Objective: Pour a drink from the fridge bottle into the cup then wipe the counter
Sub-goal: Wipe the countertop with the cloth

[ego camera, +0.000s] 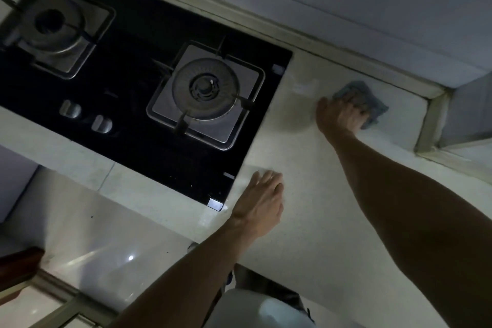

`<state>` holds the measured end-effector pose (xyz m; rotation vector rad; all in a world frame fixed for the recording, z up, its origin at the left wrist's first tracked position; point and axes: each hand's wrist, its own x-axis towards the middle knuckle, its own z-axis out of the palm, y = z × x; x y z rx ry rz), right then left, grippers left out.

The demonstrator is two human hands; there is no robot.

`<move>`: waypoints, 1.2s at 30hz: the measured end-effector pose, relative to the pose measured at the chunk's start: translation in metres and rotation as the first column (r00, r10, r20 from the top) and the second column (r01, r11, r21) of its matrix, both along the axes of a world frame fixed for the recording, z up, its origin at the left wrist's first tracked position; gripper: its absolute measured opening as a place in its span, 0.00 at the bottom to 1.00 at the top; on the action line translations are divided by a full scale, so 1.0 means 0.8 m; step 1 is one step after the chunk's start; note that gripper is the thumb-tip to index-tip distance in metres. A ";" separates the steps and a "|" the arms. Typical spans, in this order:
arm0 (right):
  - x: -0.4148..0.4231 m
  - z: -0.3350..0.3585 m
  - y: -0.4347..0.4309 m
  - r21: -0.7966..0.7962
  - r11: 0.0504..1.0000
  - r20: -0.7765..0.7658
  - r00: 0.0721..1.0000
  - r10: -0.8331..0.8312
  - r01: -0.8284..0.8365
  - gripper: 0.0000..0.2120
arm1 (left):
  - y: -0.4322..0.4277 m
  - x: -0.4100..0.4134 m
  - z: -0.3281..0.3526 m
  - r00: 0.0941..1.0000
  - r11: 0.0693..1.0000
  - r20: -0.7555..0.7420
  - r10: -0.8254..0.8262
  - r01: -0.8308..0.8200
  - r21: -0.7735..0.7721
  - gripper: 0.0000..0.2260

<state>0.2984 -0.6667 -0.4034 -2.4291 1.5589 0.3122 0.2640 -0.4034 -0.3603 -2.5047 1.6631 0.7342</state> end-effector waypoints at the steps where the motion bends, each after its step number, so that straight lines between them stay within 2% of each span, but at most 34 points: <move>1: 0.010 0.003 0.010 0.010 1.000 0.004 1.000 0.001 -0.001 0.37 | 0.006 0.002 0.001 1.000 1.000 -0.013 0.020 -0.020 0.020 0.20; 4: 0.028 0.007 0.048 0.024 0.981 0.060 0.980 0.190 -0.191 0.39 | 0.025 0.006 -0.001 0.998 0.997 -0.058 0.016 -0.012 0.075 0.23; 7: 0.041 0.003 0.076 0.010 0.918 0.087 0.915 0.393 -0.396 0.39 | 0.029 0.005 -0.002 0.998 0.995 -0.061 -0.008 0.015 0.103 0.24; 11: 0.048 0.005 0.087 0.029 0.869 0.055 0.869 0.493 -0.494 0.38 | 0.017 0.006 -0.003 0.998 0.989 -0.034 -0.046 0.050 0.138 0.24; 16: 0.022 0.006 0.100 0.060 0.793 0.011 0.795 0.607 -0.606 0.39 | 0.026 0.009 -0.004 0.997 0.993 -0.003 -0.082 0.082 0.087 0.22; 21: -0.020 0.014 0.159 0.088 0.787 0.004 0.790 0.613 -0.611 0.39 | 0.061 -0.010 -0.006 0.985 0.985 -0.012 -0.172 0.172 0.002 0.20; 26: -0.081 0.027 0.253 0.109 0.814 0.028 0.820 0.571 -0.570 0.38 | 0.118 -0.031 0.004 0.990 0.990 -0.087 -0.113 0.104 -0.098 0.17; 31: -0.130 0.033 0.353 0.174 0.831 0.011 0.845 0.535 -0.529 0.40 | 0.209 -0.034 -0.004 0.971 0.971 -0.028 -0.236 0.234 -0.046 0.14; 36: -0.170 0.033 0.437 0.190 0.855 0.043 0.874 0.484 -0.483 0.41 | 0.293 -0.010 -0.016 0.980 0.946 -0.015 -0.198 0.187 -0.264 0.16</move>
